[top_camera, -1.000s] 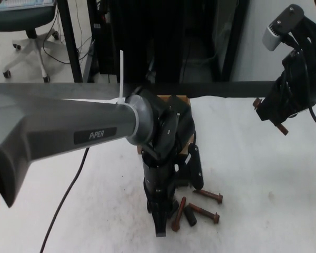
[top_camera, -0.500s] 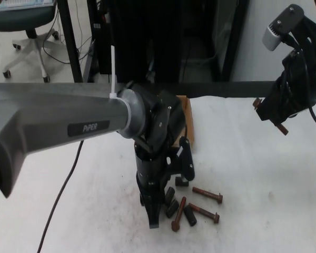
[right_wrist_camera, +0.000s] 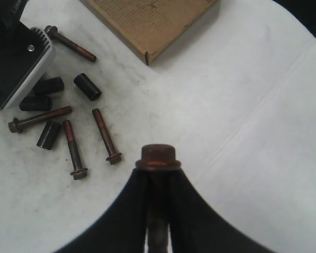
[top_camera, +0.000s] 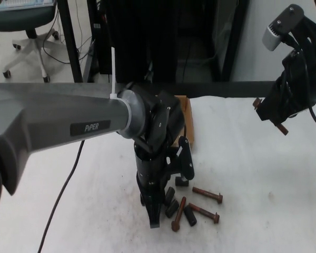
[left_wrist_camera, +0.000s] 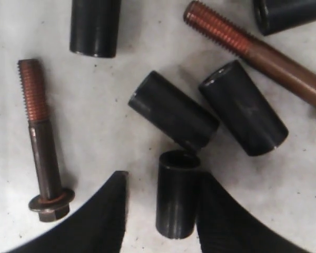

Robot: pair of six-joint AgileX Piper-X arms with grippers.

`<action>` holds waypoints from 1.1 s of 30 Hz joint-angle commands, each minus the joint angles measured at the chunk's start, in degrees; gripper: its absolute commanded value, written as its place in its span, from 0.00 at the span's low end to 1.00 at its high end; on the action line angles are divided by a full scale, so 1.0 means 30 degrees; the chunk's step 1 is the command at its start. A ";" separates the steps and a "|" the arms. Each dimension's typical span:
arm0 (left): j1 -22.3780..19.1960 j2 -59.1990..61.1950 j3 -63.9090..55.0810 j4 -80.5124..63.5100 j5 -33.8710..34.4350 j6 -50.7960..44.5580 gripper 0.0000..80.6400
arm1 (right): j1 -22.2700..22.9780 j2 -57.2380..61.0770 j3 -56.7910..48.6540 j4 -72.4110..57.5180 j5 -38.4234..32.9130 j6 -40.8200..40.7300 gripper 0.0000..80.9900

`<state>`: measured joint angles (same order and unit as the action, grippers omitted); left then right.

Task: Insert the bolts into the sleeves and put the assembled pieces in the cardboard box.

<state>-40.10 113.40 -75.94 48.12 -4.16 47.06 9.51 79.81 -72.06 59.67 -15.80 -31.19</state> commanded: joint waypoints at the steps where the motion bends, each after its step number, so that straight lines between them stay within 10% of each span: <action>1: -0.0037 0.0248 -0.0090 -0.0067 0.0118 -0.0121 0.48 | -0.0095 -0.0297 -0.0060 -0.0119 -0.0312 -0.0179 0.01; 5: -0.0037 0.0243 -0.0090 -0.0067 0.0118 -0.0121 0.43 | -0.0095 -0.0297 -0.0060 -0.0119 -0.0312 -0.0179 0.01; 10: -0.0037 0.0243 -0.0090 -0.0067 0.0118 -0.0121 0.01 | -0.0095 -0.0297 -0.0060 -0.0119 -0.0312 -0.0179 0.01; 21: 0.0038 -0.1220 -0.0090 -0.0637 0.0255 -0.5232 0.00 | -0.0266 -0.0675 -0.0060 -0.2357 -0.0667 0.1465 0.01; 33: 0.0773 -1.0710 0.4872 -0.8083 0.2344 -1.3411 0.00 | -0.3307 -0.3011 0.0993 -0.9074 -0.9851 0.9572 0.01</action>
<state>-38.16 89.19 -67.46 32.09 1.25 11.14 1.30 73.25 -71.30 39.91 -34.27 -11.67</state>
